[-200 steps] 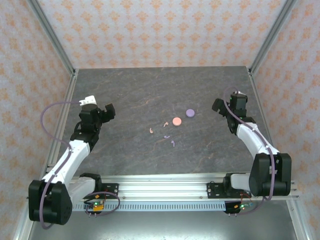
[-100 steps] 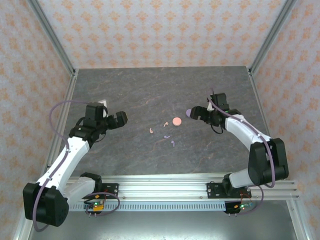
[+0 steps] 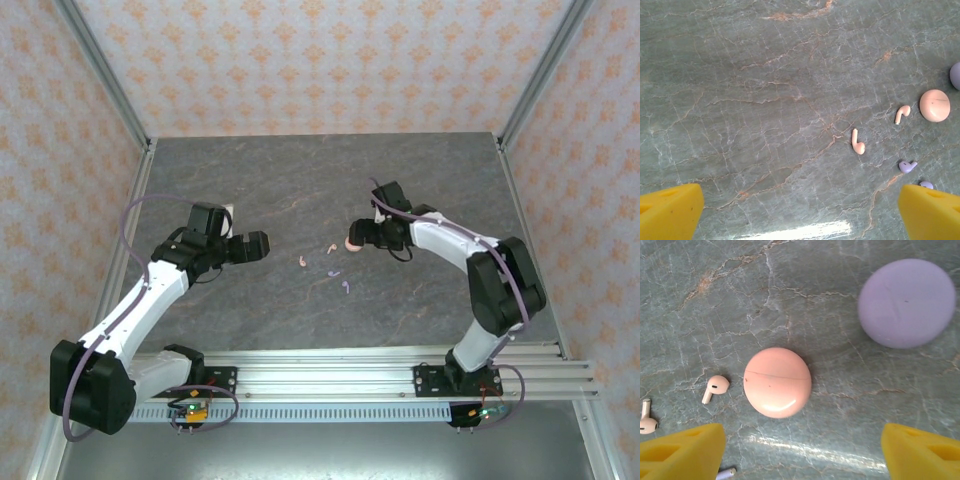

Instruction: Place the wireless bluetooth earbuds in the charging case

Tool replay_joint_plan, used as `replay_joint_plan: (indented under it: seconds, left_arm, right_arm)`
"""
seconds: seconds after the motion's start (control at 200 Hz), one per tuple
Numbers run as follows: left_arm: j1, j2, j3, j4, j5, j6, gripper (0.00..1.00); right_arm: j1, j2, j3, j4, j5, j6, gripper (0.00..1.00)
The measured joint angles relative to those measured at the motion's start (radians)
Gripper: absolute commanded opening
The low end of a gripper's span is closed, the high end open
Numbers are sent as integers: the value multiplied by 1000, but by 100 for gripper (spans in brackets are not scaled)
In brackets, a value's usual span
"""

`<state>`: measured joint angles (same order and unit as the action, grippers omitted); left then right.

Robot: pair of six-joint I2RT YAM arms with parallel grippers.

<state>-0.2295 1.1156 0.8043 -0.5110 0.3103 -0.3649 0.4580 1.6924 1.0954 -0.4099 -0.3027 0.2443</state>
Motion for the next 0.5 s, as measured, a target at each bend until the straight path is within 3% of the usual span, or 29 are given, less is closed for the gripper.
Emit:
replay_joint_plan:
  seconds: [0.501]
  left_arm:
    - [0,19,14,-27,-15,7,100]
  right_arm:
    - [72,182,159,-87,109,26,75]
